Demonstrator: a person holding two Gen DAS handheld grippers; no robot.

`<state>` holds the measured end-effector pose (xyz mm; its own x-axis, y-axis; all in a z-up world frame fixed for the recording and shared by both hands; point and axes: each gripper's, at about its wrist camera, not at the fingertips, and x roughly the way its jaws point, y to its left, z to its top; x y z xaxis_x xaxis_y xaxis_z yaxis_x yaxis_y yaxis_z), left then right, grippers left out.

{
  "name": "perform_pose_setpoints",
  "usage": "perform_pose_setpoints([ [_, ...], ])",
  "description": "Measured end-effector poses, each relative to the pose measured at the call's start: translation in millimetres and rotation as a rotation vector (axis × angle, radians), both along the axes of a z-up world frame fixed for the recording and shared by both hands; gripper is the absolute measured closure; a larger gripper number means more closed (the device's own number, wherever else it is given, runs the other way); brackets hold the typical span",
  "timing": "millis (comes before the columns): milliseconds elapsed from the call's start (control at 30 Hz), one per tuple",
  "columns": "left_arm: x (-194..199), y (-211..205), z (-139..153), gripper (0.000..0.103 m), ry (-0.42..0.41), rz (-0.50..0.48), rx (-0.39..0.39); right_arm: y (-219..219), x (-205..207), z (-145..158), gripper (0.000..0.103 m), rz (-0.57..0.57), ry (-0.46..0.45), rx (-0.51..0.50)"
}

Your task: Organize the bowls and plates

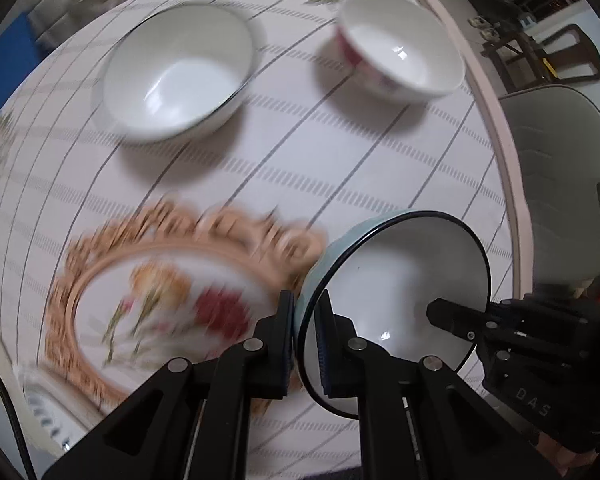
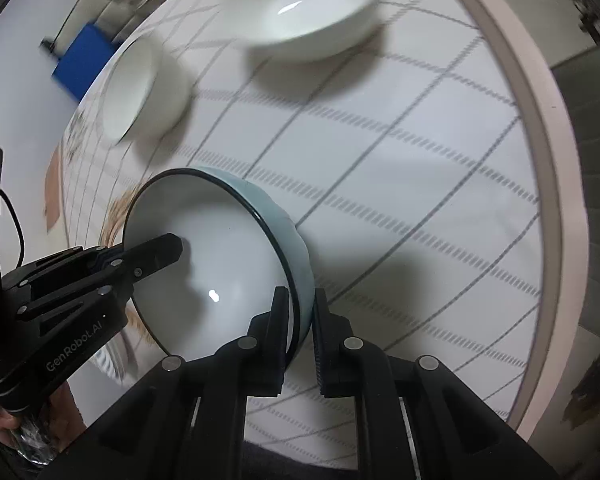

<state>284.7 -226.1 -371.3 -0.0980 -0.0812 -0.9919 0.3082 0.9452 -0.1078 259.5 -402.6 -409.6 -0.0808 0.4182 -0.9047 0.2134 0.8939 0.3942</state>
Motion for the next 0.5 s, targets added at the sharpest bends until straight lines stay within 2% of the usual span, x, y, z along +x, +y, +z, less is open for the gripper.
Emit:
perform_pose_setpoints([
  [100, -25.9, 36.0, 3.1, 0.095, 0.02, 0.048, 0.014, 38.5, -19.0, 2.0, 0.09, 0.07, 0.013, 0.008],
  [267, -69.1, 90.2, -17.7, 0.095, 0.096, 0.13, 0.04, 96.2, -47.8, -11.2, 0.09, 0.155, 0.069, -0.003],
  [500, -88.8, 103.4, -37.0, 0.095, 0.114, 0.148, 0.038, 134.9, -63.7, -28.6, 0.091, 0.205, 0.113, -0.062],
])
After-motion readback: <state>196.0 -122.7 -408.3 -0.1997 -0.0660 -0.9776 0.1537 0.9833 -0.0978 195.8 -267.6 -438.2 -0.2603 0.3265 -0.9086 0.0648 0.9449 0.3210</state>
